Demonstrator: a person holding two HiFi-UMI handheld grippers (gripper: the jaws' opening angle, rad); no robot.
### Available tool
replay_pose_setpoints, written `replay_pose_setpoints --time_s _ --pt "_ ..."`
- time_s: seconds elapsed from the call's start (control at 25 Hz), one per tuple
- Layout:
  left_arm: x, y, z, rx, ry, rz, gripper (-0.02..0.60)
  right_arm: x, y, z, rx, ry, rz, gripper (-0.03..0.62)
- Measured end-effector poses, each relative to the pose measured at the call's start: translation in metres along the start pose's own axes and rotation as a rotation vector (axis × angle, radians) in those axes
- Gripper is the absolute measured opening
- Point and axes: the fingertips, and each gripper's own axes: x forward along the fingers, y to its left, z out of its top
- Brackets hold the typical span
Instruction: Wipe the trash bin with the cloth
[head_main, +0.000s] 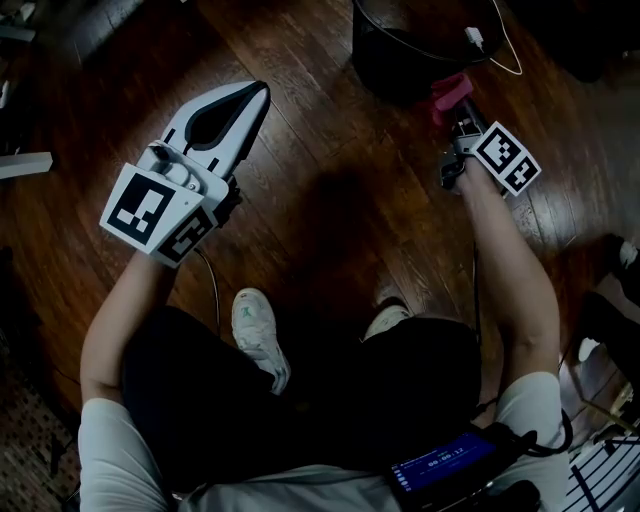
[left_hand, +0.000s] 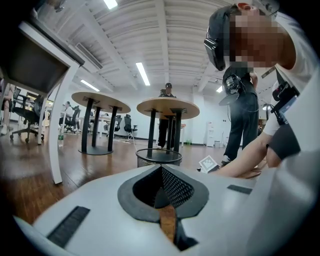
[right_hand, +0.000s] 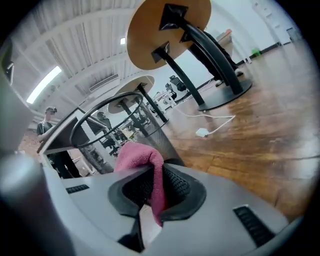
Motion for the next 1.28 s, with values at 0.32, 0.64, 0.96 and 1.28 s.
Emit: replay_pose_setpoints --time_s 0.32,0.64,0.96,1.28 --pt "-0.019 0.013 0.007 0.002 -0.002 0.051 0.011 0.018 -0.034 0.037 0.004 -0.105 -0.100 0.044" --pt "-0.015 0.017 0.006 -0.018 -0.010 0.053 0.011 -0.034 0.011 -0.036 0.061 -0.061 0.032 0.044" --pt "-0.018 0.012 -0.007 -0.023 0.032 0.035 0.011 0.029 0.139 -0.142 -0.066 0.231 0.322 0.044" --pt "-0.070 0.050 -0.006 -0.042 0.053 0.165 0.011 0.117 0.137 -0.162 0.109 0.331 0.205 0.044"
